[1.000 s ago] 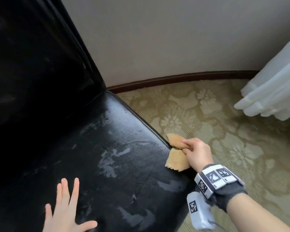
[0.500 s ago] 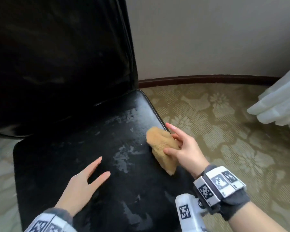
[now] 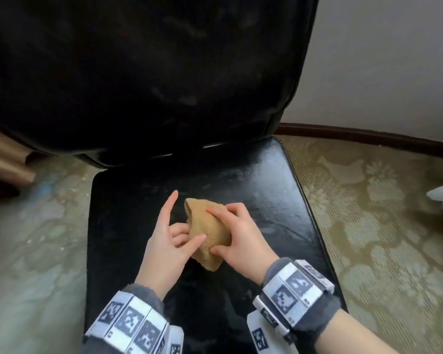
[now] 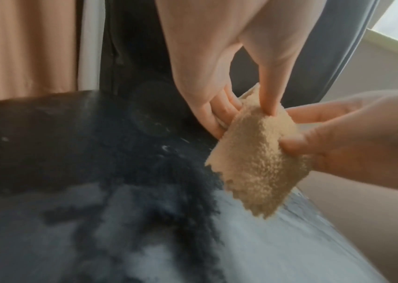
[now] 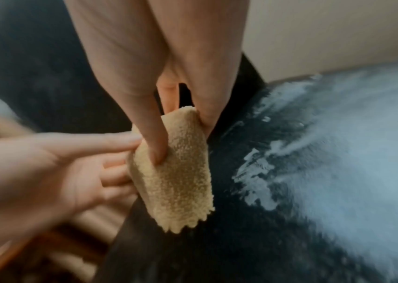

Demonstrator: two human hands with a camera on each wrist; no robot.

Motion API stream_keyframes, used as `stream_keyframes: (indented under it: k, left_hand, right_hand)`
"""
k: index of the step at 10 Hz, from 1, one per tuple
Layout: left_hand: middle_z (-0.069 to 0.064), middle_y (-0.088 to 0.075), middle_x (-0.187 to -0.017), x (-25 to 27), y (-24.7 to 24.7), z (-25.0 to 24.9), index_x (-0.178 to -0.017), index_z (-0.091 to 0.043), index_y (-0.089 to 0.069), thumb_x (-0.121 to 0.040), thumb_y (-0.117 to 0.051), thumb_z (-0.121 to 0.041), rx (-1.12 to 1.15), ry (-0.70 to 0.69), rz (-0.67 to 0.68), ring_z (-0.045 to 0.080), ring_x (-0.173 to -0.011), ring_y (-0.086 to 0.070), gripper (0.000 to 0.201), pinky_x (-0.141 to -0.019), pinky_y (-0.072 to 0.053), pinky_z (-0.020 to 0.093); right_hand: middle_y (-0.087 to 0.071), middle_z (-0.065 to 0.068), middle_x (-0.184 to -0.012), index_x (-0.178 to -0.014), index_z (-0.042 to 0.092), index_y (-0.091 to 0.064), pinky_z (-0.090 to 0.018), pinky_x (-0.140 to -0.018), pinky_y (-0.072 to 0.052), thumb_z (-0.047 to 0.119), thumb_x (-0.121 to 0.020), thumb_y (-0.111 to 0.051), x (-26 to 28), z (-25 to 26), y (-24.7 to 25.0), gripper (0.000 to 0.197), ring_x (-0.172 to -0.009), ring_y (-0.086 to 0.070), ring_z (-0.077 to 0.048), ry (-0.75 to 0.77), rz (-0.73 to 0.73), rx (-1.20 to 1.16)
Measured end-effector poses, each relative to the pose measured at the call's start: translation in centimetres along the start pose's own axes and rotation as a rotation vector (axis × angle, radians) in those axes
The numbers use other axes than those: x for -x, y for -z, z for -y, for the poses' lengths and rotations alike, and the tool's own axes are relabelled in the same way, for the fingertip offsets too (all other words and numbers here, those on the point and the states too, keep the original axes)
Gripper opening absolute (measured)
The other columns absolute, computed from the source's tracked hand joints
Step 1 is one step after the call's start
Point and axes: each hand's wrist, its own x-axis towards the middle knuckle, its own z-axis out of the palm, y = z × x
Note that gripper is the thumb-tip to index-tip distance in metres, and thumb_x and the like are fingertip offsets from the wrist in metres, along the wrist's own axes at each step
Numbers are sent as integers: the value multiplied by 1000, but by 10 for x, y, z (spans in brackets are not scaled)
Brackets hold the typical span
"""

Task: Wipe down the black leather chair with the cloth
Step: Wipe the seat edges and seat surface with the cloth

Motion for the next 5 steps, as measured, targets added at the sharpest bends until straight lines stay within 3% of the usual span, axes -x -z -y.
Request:
stream_keyframes:
  k: [1, 2, 3, 4, 5]
  left_hand:
    - [-13, -59, -91, 6, 13, 10, -129, -45, -39, -75, -75, -10, -340, -124, 57, -8, -86, -58, 74, -73, -38, -3]
    - [-16, -44, -88, 4, 25, 19, -98, -33, -64, -74, -75, -19, -607, -212, -11, -6, -80, -46, 30, -70, -35, -1]
    - [-9, -44, -97, -6, 33, 35, -93, -15, -63, -77, -72, -19, -546, -160, -35, -4, -82, -46, 19, -70, -35, -1]
    - [-4, -56, -91, -9, 30, 53, -98, -15, -58, -83, -66, -26, -584, 42, 75, 9, -82, -55, 21, -68, -43, 15]
    - [-8, -58, -100, -9, 36, 61, -115, -24, -52, -82, -65, -33, -725, 120, 127, 11, -86, -58, 37, -82, -50, 31]
  right_hand:
    - [-31, -3, -129, -119, 16, -59, -21, -97, -32, 18, -80, -65, -6, 9, -11, 39, -109, -35, -15, 110, 27, 215]
    - [-48, -1, -119, -102, 17, -61, -32, -97, -39, 27, -81, -62, -14, 16, -16, 23, -108, -44, -16, 69, 120, 238]
    - [-60, 1, -93, -101, 19, -52, -25, -73, -50, 26, -82, -63, -24, 20, -22, 23, -81, -57, -13, -59, 170, 60]
    - [-61, -4, -104, -114, 16, -49, -29, -80, -50, 32, -82, -65, -33, 10, -34, 39, -93, -58, -18, -141, 222, 146]
    - [-53, -8, -121, -125, 14, -45, -34, -93, -45, 33, -86, -61, -36, 9, -37, 46, -110, -53, -24, -144, 327, 399]
